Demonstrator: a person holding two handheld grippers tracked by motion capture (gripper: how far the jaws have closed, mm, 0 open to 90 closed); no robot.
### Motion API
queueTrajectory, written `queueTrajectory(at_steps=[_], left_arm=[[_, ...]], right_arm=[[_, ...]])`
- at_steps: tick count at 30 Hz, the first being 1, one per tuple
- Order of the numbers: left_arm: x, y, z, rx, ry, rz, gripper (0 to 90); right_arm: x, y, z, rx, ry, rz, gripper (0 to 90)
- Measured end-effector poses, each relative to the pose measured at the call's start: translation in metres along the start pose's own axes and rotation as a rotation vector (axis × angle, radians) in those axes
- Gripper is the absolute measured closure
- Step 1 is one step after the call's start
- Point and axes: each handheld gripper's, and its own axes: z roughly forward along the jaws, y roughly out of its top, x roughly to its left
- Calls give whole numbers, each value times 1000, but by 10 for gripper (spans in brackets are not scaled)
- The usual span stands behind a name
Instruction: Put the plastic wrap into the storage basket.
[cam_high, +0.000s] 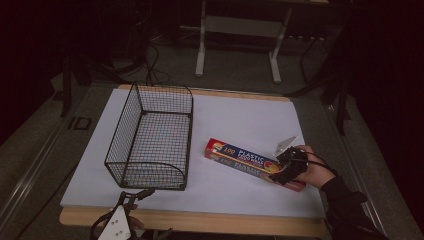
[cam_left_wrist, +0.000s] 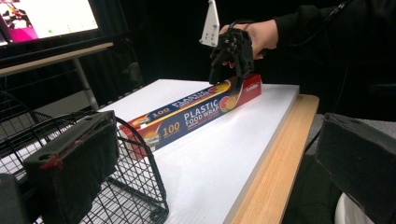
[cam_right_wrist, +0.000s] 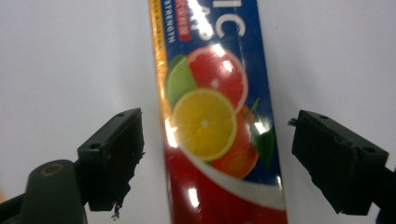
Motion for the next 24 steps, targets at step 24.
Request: queueTrajectory(at_steps=[24], left_arm=[[1, 0, -1, -5, 9, 1, 1]], right_arm=[[-7, 40, 24, 78, 49, -36, 190]])
